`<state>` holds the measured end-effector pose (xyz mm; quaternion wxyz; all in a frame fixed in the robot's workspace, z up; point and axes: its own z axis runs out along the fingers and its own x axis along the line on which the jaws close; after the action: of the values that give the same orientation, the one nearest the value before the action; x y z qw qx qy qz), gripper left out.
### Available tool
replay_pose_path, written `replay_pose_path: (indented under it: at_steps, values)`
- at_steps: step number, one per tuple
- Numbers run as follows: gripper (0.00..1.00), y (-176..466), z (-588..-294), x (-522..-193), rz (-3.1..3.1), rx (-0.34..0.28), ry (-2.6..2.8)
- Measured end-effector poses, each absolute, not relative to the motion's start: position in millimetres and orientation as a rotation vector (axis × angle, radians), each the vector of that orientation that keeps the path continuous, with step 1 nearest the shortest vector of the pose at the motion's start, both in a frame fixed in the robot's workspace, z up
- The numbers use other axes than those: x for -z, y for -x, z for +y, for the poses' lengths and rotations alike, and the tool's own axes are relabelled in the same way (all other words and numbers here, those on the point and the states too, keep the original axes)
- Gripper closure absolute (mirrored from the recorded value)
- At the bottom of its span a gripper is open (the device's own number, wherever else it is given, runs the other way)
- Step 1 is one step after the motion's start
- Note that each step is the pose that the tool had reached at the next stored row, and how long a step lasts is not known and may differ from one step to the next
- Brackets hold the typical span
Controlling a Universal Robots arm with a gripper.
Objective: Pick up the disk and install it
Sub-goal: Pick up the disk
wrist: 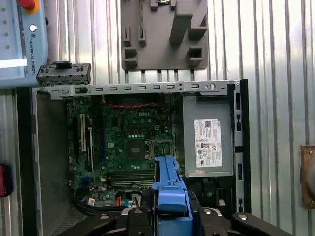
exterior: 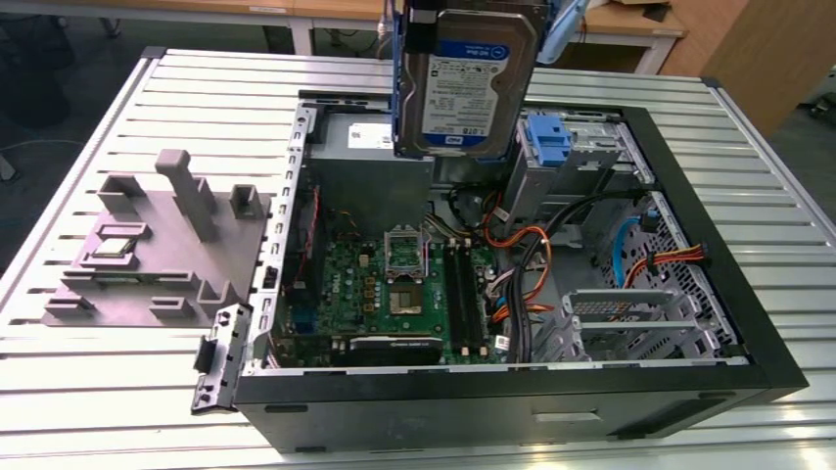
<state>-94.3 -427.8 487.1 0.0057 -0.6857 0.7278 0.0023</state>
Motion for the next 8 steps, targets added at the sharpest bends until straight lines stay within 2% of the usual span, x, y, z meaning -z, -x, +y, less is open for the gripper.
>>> replay_pose_path:
  at_steps: [8]
  values:
    - [0.63,89.7,-429.5,-485.4,2.283,-0.003,2.147]
